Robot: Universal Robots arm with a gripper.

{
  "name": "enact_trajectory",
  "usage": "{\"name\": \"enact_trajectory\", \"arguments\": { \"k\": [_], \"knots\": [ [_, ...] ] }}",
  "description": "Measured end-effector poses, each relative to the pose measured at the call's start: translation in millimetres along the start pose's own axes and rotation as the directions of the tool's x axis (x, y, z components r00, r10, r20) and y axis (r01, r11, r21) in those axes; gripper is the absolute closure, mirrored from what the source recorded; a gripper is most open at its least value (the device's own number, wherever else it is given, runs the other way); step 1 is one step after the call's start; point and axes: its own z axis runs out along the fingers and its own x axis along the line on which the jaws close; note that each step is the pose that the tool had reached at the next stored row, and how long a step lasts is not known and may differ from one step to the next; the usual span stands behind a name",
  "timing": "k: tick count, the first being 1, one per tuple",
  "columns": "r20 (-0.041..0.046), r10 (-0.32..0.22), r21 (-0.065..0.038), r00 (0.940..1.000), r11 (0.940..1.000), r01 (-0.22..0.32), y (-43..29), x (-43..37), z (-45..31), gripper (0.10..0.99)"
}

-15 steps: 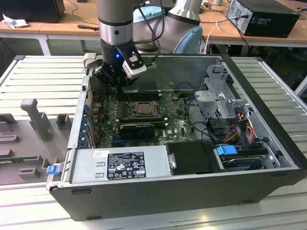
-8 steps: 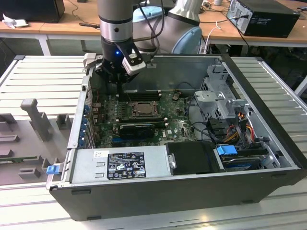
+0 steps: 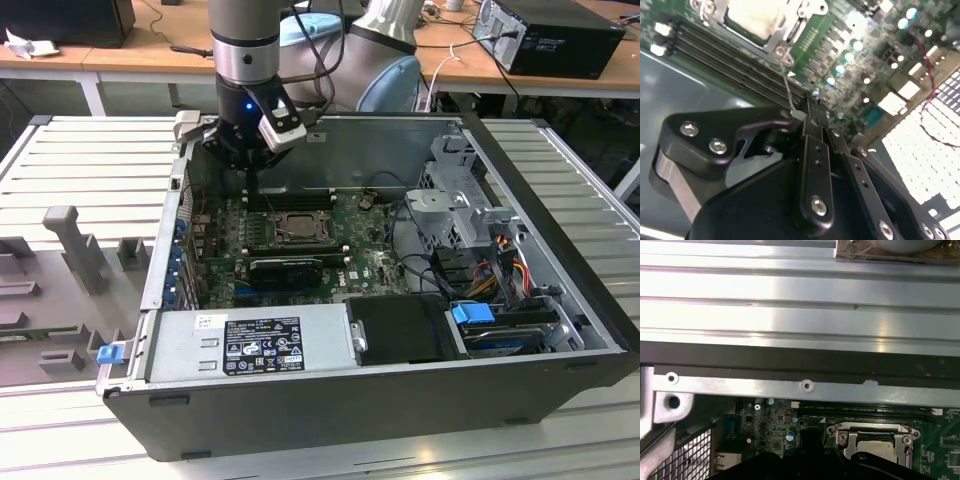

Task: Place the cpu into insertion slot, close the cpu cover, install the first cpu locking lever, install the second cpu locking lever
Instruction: 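Install the first cpu locking lever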

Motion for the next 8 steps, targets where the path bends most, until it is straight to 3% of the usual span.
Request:
{"name": "enact_trajectory", "arguments": {
  "k": [8],
  "knots": [
    [0.0001, -0.001, 0.0, 1.0, 1.0, 0.001, -0.8, -44.0, 6.7, 0.98]
  ]
}}
